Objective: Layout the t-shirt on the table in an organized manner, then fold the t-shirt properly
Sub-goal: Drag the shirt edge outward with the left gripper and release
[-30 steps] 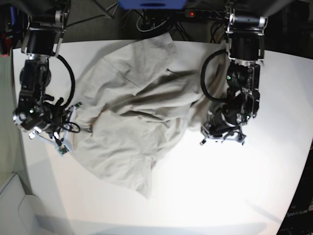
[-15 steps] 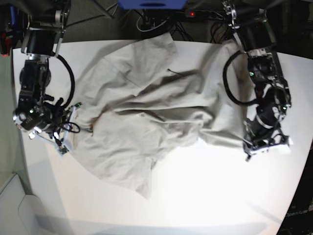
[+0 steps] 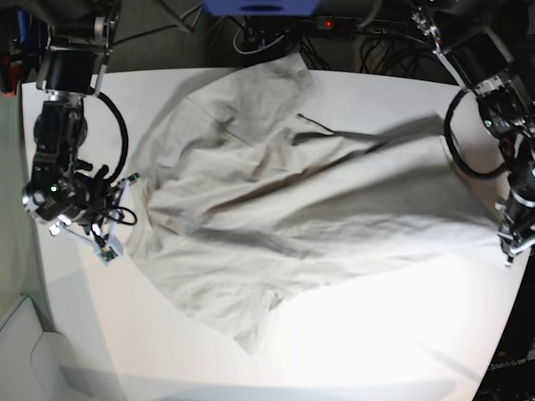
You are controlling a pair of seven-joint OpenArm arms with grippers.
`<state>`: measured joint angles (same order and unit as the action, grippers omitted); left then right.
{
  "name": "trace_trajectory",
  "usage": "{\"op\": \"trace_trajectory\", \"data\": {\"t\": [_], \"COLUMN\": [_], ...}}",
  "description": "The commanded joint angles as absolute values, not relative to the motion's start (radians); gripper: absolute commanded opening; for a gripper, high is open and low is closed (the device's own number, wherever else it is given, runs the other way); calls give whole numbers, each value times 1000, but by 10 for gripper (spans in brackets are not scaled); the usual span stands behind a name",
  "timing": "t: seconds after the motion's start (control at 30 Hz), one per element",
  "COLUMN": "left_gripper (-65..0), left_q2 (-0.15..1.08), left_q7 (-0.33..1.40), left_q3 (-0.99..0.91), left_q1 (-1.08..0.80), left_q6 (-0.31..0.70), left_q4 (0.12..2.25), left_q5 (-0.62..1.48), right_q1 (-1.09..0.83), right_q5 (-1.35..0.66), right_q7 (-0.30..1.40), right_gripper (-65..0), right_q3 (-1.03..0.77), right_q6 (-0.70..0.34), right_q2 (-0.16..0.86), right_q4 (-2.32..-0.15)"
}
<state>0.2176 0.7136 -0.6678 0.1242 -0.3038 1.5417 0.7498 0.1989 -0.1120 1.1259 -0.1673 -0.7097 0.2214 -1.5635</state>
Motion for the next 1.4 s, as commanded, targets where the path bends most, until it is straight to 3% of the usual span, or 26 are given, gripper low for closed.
{"op": "trace_trajectory", "data": {"t": [0.0,0.13,0.2,0.27,0.37,0.43,0.73,0.87,1.3,1.37], "left_gripper": [-645,-636,-586,-493,-291,-233,-229,-229,-231,-277], "left_q2": [232,236,229,228,216,206,177,179,156,154], "left_q7": [705,710,710,710,710,710,710,710,707,710], "left_q3": [-665,-657,-657,-657,-634,-645,-665,-653,-582,-581], "left_q1": [150,96,62,35,-22,-67,-243,-308,-338,-337], "left_q6": [-305,-303,-303,-303,-305,-303,-302,-302,-302,-302], "left_q4": [1531,1429,1412,1412,1440,1478,1678,1673,1584,1584], "left_q5": [771,780,782,782,783,783,851,943,941,941], "right_q1": [219,217,217,217,217,217,211,199,197,197], "right_q5": [-120,-120,-120,-120,-120,-120,-120,-120,-120,-120], "right_q7": [1118,1121,1121,1122,1122,1122,1122,1118,1119,1121], "right_gripper": [-650,-650,-650,-650,-650,-650,-650,-650,-650,-650], "right_q3": [-170,-162,-150,-140,-128,-119,-116,-116,-116,-116], "right_q6": [-698,-698,-698,-698,-698,-698,-698,-698,-698,-698], "right_q2": [232,231,232,234,232,231,216,213,211,211], "right_q4": [-1580,-1580,-1580,-1580,-1580,-1580,-1580,-1580,-1580,-1580]}}
